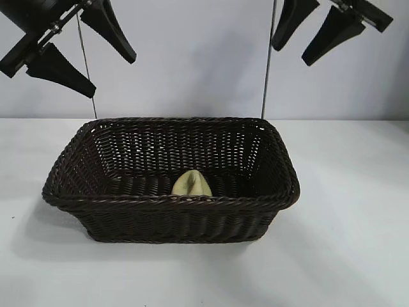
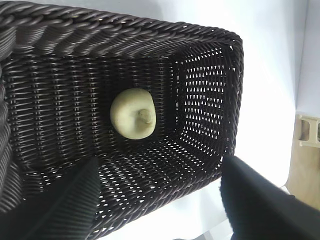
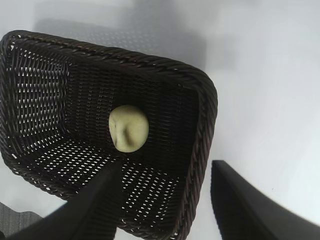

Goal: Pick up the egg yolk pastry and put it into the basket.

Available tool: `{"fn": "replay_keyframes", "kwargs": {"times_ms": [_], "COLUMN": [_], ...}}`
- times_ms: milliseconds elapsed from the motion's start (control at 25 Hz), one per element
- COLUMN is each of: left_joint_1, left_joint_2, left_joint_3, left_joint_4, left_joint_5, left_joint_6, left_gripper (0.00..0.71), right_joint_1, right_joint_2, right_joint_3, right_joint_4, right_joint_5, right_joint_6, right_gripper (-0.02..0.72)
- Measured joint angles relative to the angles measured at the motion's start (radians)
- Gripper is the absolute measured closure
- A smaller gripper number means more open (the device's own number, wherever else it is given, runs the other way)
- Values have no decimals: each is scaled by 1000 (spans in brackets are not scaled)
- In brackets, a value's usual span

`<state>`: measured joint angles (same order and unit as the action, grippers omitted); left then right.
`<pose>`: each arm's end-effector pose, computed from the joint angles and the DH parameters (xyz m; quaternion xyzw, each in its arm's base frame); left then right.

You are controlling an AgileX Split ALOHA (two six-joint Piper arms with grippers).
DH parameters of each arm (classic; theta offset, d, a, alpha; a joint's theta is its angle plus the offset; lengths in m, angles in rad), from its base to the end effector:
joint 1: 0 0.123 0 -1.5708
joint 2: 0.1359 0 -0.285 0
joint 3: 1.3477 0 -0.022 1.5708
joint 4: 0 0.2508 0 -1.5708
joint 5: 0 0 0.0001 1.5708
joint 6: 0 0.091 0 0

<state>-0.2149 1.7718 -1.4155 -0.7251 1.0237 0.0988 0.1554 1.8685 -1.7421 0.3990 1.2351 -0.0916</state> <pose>0.3524 -0.1297 0.2778 0.0056 0.9366 -0.3325 0.1104 0.3880 0.0946 0.3135 -0.0828 0.9666 0.1992 0.1385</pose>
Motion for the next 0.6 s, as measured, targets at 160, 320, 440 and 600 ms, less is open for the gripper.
{"fn": "replay_keyframes", "kwargs": {"times_ms": [160, 320, 440, 600], "left_joint_1": [0, 0, 0, 0], "left_joint_2": [0, 0, 0, 0], "left_joint_3": [0, 0, 0, 0], "left_joint_4": [0, 0, 0, 1], "left_joint_5": [-2, -2, -2, -2], "left_joint_6": [0, 0, 0, 0], "left_gripper": [212, 212, 212, 212], "right_joint_1": [0, 0, 5, 23], "right_joint_2": [0, 0, 0, 0], "right_joint_3": [3, 3, 3, 27], "right_joint_4": [-1, -2, -3, -3], "right_joint_5": [0, -1, -1, -1], "right_joint_6": [-3, 2, 12, 12], "right_gripper": [311, 311, 311, 311]}}
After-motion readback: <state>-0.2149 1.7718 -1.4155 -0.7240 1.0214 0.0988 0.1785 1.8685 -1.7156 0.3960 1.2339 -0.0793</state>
